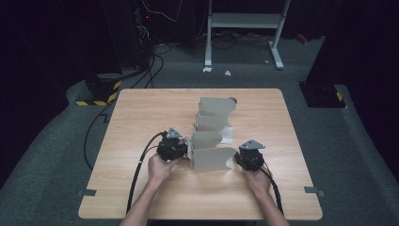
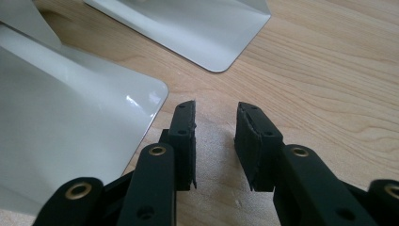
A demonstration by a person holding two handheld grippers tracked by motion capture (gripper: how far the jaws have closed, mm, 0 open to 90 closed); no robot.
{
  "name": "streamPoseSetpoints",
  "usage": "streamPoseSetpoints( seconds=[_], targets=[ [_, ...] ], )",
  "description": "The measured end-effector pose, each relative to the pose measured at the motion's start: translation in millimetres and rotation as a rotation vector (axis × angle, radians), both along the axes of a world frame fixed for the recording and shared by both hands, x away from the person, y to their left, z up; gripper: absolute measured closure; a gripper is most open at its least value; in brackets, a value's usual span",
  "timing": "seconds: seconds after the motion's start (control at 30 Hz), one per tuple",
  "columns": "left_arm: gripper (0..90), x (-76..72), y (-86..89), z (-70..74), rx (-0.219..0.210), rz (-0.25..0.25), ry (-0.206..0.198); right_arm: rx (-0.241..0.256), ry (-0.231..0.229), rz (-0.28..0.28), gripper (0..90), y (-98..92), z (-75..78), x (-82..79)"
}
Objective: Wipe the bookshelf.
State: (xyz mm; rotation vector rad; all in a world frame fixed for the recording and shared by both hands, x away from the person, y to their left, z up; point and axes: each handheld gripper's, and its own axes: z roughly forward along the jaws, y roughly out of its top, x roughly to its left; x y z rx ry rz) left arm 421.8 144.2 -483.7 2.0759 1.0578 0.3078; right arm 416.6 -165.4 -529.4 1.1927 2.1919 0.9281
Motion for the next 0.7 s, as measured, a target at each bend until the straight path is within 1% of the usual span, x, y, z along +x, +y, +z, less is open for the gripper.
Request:
streamPoseSetpoints(
  seconds=[0.1, 0.17, 0.27, 0.33, 0.47, 0.63, 0.7],
  targets=[
    [80.7, 1.8, -5.5, 2.6, -0.004, 0.002, -0.003, 0.004, 0.003, -0.002, 66.7, -0.3, 0.0, 0.2],
    [80.7, 3.0, -8.4, 2.1, -0.017, 0.003, 0.001, 0.009, 0.007, -0.005, 66.3, -1.0, 0.1, 0.5],
    [80.7, 3.0, -10.5, 2.3, -0.015, 0.003, -0.001, 0.003, 0.002, -0.005, 66.3, -0.5, 0.0, 0.0],
    [80.7, 2.0, -9.8, 6.1, -0.014, 0.002, -0.008, 0.003, 0.002, -0.005, 66.3, -0.5, 0.0, -0.1],
    [80.7, -2.0, -5.5, 21.5, -0.036, -0.001, -0.042, 0.003, 0.001, -0.006, 66.2, -0.4, 0.0, -0.3],
    [80.7, -10.1, -2.4, 48.5, -0.081, -0.013, -0.100, 0.002, 0.001, -0.007, 66.3, -0.3, 0.0, -0.6],
    [80.7, -13.4, -1.0, 57.1, -0.093, -0.014, -0.122, 0.003, 0.001, -0.007, 66.3, -0.4, -0.1, -0.5]
  ],
)
